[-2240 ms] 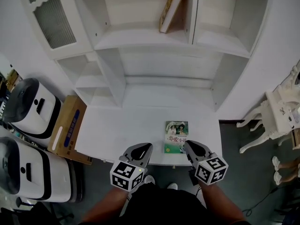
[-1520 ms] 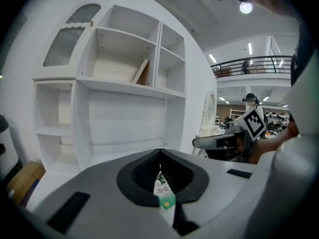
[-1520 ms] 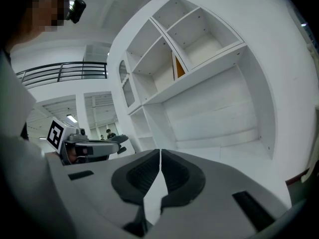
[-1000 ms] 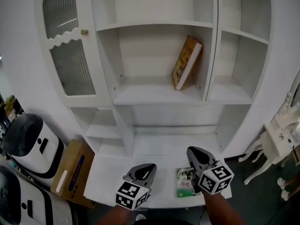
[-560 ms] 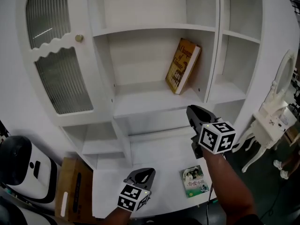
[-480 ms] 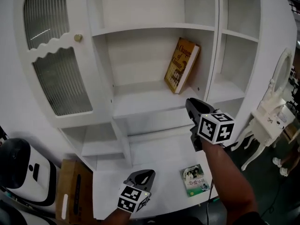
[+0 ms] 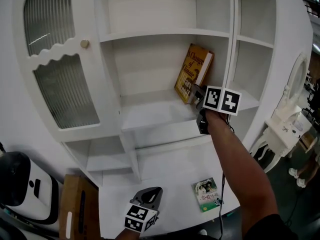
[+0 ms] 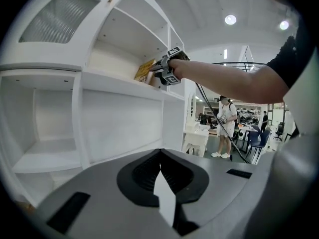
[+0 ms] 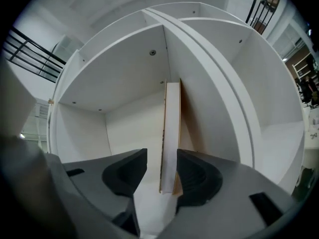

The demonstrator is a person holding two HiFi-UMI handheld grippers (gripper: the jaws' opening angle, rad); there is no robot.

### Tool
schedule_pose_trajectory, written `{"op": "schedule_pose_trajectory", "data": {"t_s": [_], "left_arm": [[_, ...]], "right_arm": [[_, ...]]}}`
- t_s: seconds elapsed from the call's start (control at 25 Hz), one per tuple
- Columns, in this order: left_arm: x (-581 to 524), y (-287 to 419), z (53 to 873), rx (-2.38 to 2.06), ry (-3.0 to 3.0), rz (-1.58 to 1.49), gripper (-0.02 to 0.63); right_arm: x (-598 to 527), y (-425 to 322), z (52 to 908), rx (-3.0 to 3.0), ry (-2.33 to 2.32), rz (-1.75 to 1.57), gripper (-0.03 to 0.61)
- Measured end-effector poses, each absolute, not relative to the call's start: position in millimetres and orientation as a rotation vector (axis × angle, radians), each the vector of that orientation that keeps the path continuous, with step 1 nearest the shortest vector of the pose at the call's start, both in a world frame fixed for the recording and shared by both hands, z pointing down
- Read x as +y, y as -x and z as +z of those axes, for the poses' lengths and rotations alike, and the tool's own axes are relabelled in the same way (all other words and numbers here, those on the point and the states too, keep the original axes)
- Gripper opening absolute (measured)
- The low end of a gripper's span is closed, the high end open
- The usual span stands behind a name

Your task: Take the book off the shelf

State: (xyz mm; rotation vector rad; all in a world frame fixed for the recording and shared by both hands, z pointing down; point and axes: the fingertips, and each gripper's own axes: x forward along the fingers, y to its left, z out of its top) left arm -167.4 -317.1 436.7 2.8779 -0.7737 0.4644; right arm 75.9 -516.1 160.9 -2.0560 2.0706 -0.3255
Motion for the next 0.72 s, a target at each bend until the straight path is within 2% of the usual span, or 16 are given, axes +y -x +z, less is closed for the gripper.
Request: {"op": "schedule_pose_trajectory", "data": {"t_s": [0.2, 0.72], "left_arm": [[-322, 173, 436, -0.856, -2.869, 0.451, 0.011], [-318, 197, 450, -0.969, -2.777, 0.445, 0.011]], "right_arm": [[-540, -89, 166, 2.045, 2.162, -0.375, 0.206], [-581, -103, 160, 2.002, 2.181, -0.354, 0.207]]}}
